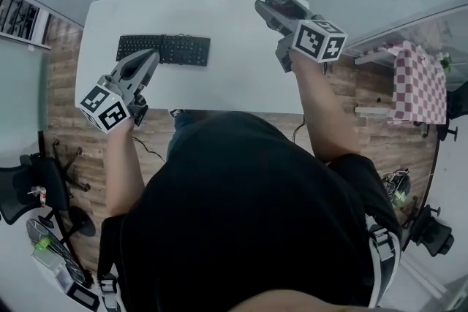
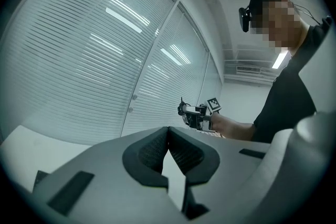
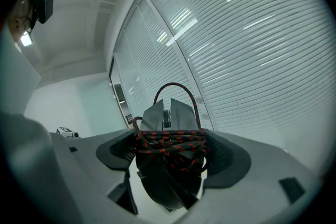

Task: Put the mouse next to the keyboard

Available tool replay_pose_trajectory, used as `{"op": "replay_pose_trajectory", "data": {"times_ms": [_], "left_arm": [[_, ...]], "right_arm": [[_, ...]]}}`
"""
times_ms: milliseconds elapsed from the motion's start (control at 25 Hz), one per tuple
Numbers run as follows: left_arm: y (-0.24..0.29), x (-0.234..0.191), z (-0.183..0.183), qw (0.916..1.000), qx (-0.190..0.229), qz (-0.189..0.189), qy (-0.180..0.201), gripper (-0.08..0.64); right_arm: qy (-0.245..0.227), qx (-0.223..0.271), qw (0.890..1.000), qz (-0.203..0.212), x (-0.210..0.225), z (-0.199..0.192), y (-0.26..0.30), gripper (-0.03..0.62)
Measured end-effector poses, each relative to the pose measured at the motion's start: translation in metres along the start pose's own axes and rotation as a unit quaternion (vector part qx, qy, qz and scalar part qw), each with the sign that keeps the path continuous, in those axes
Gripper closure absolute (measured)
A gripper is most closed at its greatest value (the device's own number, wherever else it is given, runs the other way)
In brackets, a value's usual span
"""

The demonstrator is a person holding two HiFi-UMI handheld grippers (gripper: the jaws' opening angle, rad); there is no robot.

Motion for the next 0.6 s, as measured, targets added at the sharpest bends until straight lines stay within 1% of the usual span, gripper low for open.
{"op": "replay_pose_trajectory", "data": {"times_ms": [360, 600], "left_arm": [[-0.007, -0.036, 0.014, 0.9998, -0.006, -0.02, -0.002, 0.537], [-0.013, -0.062, 0.022, 0.9991, -0.024, -0.034, 0.007, 0.537]], "right_arm": [[0.0, 0.003, 1.0, -0.022, -0.009, -0.006, 0.025, 0.184], [0.004, 0.0, 0.999, -0.04, -0.01, -0.017, 0.04, 0.184]]}}
Point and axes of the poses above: the fingertips, and each gripper's own axes: y forward along the fingers, x to its right, z out of its top, the point moved 4 cm from there along -y, backward along the fingers, and after that the axes turned 10 degrees about x, right-handed, at the moved point
